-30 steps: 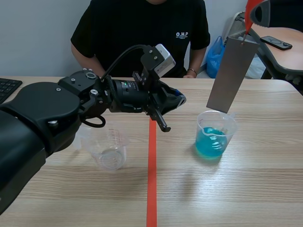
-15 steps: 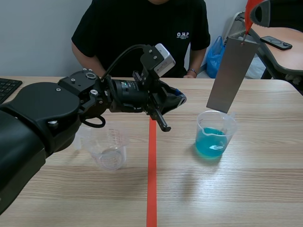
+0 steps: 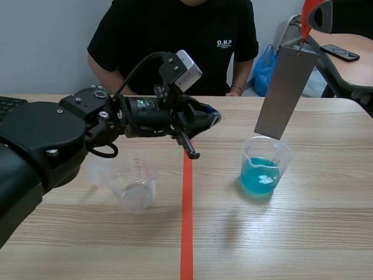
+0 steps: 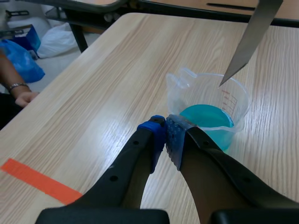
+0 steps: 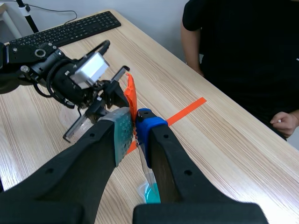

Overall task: Do the redox reaction experiment.
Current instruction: 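Raise the plate and point at it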

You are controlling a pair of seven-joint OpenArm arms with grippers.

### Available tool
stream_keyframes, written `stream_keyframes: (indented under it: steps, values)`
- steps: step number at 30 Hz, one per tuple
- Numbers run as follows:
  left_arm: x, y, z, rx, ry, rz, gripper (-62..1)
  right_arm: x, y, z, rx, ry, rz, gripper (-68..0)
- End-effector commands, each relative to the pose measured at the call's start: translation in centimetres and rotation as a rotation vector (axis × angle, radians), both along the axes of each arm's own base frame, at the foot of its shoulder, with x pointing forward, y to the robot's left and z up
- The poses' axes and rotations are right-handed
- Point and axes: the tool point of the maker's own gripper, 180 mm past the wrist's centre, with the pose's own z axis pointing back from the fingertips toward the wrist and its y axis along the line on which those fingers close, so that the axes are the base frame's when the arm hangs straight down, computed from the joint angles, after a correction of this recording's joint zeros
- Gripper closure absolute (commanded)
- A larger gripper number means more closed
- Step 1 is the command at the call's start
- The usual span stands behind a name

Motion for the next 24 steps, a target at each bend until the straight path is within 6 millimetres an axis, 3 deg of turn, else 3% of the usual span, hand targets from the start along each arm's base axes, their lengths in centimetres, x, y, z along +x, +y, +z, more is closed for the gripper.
stream_keyframes:
  steps: [1,6,12,18,24]
  values:
    - [1.8,2.3,2.0,-0.028,-0.042,0.046,-4.0,0.0,-0.2,1.6,0.011,-0.044,0.006,-1.5]
    - [3.5,8.7,1.9,0.018,-0.051,0.151,-4.0,0.0,-0.2,1.6,0.011,-0.044,0.006,-1.5]
    - [3.7,18.5,1.9,0.06,-0.072,0.302,-4.0,0.0,-0.2,1.5,0.008,-0.043,0.006,-1.5]
    - [0.3,27.6,0.2,0.103,-0.043,0.453,-4.0,0.0,-0.2,1.5,0.008,-0.043,0.006,-1.5]
    - [-4.5,34.1,-1.4,0.076,-0.018,0.628,-4.0,0.0,-0.2,1.5,0.008,-0.042,0.006,-1.5]
